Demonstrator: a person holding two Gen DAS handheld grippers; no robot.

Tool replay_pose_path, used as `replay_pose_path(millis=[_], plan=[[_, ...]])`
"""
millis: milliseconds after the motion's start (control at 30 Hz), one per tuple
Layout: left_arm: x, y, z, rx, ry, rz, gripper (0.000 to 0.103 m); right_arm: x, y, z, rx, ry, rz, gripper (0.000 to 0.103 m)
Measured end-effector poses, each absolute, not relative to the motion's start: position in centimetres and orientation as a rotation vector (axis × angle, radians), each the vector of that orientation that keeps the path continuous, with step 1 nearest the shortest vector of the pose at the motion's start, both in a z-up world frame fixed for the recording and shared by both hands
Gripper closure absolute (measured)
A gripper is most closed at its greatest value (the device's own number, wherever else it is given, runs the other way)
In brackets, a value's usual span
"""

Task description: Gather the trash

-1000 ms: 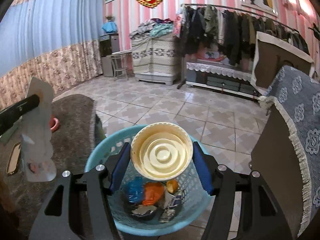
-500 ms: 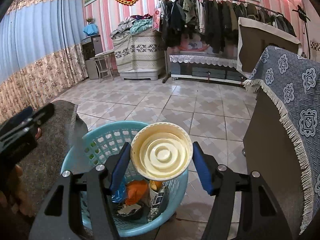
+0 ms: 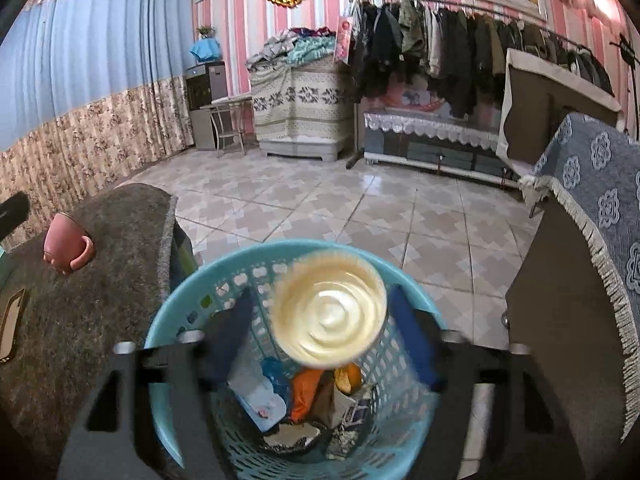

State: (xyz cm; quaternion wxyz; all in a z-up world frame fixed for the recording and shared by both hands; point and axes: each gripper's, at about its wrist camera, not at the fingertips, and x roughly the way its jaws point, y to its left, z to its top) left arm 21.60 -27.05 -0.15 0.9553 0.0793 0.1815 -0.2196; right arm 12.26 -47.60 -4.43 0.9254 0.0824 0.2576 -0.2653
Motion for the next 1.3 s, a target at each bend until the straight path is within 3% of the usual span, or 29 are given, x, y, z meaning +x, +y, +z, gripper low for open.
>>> replay_pose_path(millis=[133,333,833,1300], plan=[[20.8,-24.3,0.9,0.145,0.359,-0.406,0.005,11.9,-47.1,-3.7,0.148,0.506,-0.548,0.008],[18.7,-19.8,2.9,0.129,0.327,-0.321,0.005,10.8,-46.6,-2.7,0.163,0.480,-0.529,0.004],[10.9,-9.0,4.2,0.049,0.303,-0.193,0.005,4.8,-35.0,2.9,0.074,0.366,-0.317,0.004],[5.2,-5.0,1.5,0.038,0.328,-0.116,0.005,-0.6,-27.6,-0.8,0.066,0.375,-0.223,0.004]])
